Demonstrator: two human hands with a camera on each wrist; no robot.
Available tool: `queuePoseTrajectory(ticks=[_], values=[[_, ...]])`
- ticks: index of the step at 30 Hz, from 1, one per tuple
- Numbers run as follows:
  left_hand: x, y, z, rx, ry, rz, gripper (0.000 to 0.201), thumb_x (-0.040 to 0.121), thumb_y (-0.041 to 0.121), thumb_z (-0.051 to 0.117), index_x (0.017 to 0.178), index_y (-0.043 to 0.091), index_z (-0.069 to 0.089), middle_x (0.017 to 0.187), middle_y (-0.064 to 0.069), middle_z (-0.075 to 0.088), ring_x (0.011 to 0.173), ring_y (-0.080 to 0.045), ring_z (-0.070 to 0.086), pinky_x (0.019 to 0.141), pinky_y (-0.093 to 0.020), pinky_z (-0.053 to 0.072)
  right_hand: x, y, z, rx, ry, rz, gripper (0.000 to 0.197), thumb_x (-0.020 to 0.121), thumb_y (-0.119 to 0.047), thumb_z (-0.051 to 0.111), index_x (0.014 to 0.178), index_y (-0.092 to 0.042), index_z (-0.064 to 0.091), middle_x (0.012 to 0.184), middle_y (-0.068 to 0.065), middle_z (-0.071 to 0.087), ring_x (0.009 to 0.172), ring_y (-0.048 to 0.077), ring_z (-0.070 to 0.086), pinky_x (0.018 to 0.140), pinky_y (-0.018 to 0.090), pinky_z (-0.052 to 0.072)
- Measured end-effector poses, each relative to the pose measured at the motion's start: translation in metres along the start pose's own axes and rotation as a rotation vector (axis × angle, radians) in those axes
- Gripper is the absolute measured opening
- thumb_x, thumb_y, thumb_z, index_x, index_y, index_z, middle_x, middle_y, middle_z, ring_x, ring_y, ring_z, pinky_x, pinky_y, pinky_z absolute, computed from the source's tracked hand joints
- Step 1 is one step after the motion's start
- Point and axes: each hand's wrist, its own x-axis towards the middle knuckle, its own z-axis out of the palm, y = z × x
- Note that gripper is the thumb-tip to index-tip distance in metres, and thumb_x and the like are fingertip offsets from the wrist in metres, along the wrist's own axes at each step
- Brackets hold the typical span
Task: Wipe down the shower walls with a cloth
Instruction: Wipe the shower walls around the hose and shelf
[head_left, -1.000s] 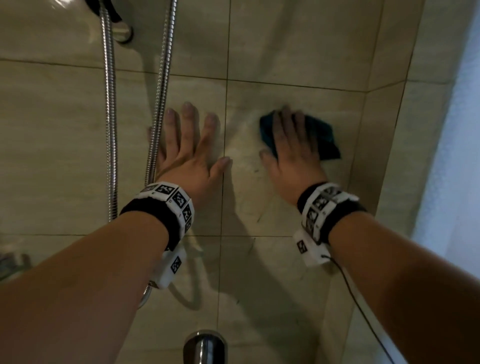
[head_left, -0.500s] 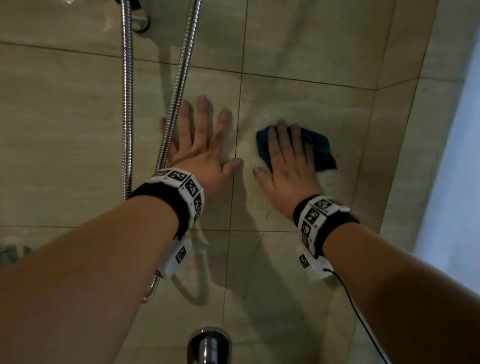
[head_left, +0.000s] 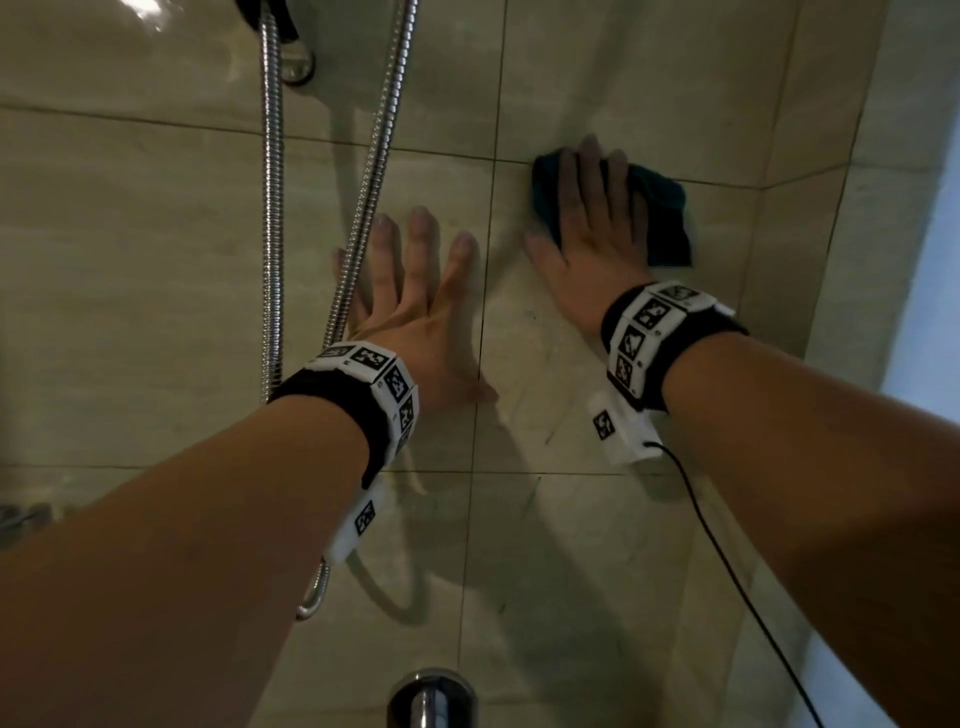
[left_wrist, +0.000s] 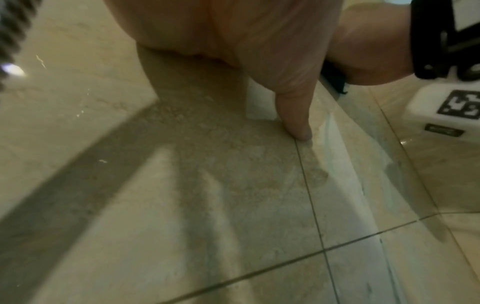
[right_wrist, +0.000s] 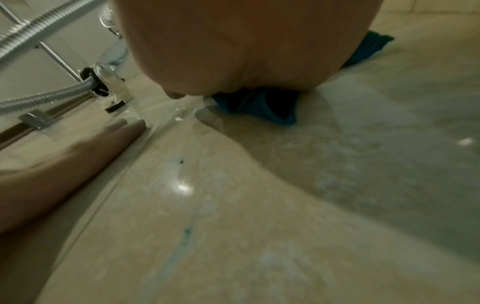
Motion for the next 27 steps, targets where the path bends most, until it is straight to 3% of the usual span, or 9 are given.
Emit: queuePoseTrajectory(ticks=[7, 10, 14, 16, 21, 27], values=[[0.002, 0.0, 0.002, 0.036, 0.023, -0.023, 0.164, 0.04, 0.09, 0.075, 0.158, 0.035, -0.025, 0.158, -0.008, -0.049, 0.144, -0.039, -0.047, 0.117, -0.075, -0.007, -0.014, -0.006, 0.013, -0.043, 0.006, -0.062, 0.081, 0.103, -0.06, 0.025, 0.162, -0.019, -0.011, 0.17, 0.002, -0.022, 0.155, 0.025, -0.023, 0.125, 0.048, -0.012], [0.001, 0.002, -0.001, 0.036, -0.01, -0.033, 0.162, 0.044, 0.09, 0.075, 0.156, 0.035, -0.029, 0.154, -0.007, -0.055, 0.142, -0.039, -0.049, 0.116, -0.075, -0.009, -0.044, -0.01, 0.031, -0.079, -0.033, -0.128, 0.082, 0.101, -0.063, 0.02, 0.162, -0.019, -0.011, 0.17, 0.002, -0.022, 0.155, 0.026, -0.022, 0.123, 0.049, -0.012], [-0.002, 0.001, -0.006, 0.003, -0.049, -0.024, 0.15, 0.054, 0.094, 0.064, 0.155, 0.037, -0.03, 0.153, -0.005, -0.056, 0.14, -0.038, -0.052, 0.116, -0.074, -0.014, -0.088, -0.009, 0.053, -0.138, -0.105, -0.202, 0.082, 0.1, -0.063, 0.017, 0.162, -0.02, -0.014, 0.168, -0.001, -0.027, 0.154, 0.022, -0.028, 0.121, 0.042, -0.02], [-0.002, 0.003, -0.008, -0.02, -0.086, -0.027, 0.15, 0.053, 0.091, 0.067, 0.155, 0.038, -0.03, 0.152, -0.003, -0.057, 0.137, -0.036, -0.055, 0.115, -0.073, -0.018, -0.096, -0.005, 0.057, -0.142, -0.123, -0.221, 0.082, 0.1, -0.063, 0.016, 0.162, -0.02, -0.015, 0.168, -0.002, -0.028, 0.153, 0.021, -0.029, 0.123, 0.043, -0.016], [-0.006, 0.004, -0.011, -0.043, -0.073, -0.004, 0.158, 0.046, 0.089, 0.076, 0.157, 0.039, -0.025, 0.156, -0.002, -0.053, 0.139, -0.034, -0.054, 0.114, -0.068, -0.022, -0.072, 0.0, 0.045, -0.129, -0.135, -0.231, 0.08, 0.102, -0.064, 0.017, 0.16, -0.026, -0.022, 0.165, -0.007, -0.033, 0.152, 0.018, -0.032, 0.125, 0.045, -0.011], [-0.006, 0.002, -0.012, -0.021, -0.095, 0.004, 0.164, 0.045, 0.08, 0.084, 0.156, 0.039, -0.029, 0.154, -0.003, -0.055, 0.138, -0.035, -0.055, 0.112, -0.068, -0.023, 0.005, -0.015, 0.001, -0.072, -0.024, -0.118, 0.078, 0.104, -0.059, 0.025, 0.163, -0.021, -0.009, 0.17, -0.001, -0.021, 0.156, 0.023, -0.022, 0.125, 0.047, -0.01]])
